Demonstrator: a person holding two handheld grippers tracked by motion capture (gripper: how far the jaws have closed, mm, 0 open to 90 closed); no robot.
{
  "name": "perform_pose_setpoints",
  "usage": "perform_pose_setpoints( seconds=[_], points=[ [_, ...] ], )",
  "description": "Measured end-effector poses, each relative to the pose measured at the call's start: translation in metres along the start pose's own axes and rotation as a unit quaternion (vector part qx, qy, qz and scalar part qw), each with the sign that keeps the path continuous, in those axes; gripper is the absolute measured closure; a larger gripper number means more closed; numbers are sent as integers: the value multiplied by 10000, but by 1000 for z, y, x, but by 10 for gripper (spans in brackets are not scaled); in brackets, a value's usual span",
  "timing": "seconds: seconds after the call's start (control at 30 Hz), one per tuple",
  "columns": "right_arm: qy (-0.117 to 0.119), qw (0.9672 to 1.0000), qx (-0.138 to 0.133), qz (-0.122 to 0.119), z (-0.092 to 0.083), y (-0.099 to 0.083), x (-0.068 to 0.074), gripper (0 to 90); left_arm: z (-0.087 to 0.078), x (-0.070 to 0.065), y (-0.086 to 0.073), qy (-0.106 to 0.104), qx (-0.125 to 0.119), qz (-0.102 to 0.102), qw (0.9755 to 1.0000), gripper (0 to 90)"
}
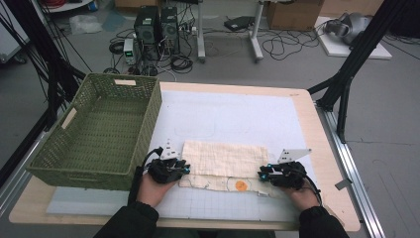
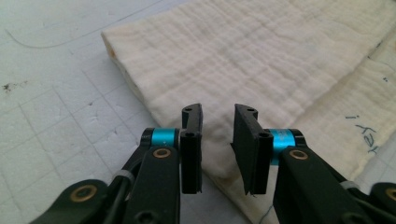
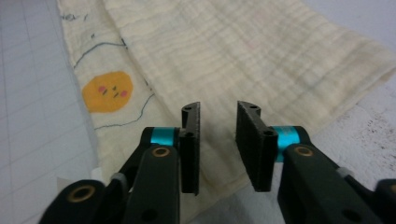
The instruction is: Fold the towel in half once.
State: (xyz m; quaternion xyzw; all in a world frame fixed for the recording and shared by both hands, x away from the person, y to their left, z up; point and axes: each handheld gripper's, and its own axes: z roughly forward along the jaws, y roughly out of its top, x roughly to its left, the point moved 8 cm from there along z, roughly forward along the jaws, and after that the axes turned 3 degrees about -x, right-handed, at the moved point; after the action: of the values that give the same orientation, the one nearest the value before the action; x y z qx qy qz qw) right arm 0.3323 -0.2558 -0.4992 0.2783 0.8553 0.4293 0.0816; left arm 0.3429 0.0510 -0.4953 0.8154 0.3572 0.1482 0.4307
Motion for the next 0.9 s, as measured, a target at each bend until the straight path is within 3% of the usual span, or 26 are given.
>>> perform_pose_setpoints(
  seconds=[0.1, 0.2, 0.3, 0.47, 0.67, 0.8, 0.9],
  points=[
    [65, 10000, 18, 12, 0, 0, 1, 814, 0, 3, -1, 54, 8, 32, 10000, 842],
    [133, 9999, 16, -22, 0, 0, 2, 867, 0, 2, 0, 53, -15, 40, 10000, 883],
    [159, 9999, -20, 31, -2, 1, 2, 881, -1, 3, 0, 55, -55, 9, 10000, 889],
    [163, 9993, -316, 72, -13, 10, -1, 884, -3, 3, 5, 60, -199, -89, 9997, 891],
    [114, 9984, -557, 25, -24, 22, -2, 884, -11, 2, 14, -36, -443, -310, 9985, 891],
    [91, 9978, -662, -18, -34, 26, 3, 884, -21, 0, 21, -74, -591, -367, 9976, 891],
    [92, 9974, -715, -94, -40, 27, 11, 884, -28, -3, 20, -63, -554, -309, 9980, 891]
  ],
)
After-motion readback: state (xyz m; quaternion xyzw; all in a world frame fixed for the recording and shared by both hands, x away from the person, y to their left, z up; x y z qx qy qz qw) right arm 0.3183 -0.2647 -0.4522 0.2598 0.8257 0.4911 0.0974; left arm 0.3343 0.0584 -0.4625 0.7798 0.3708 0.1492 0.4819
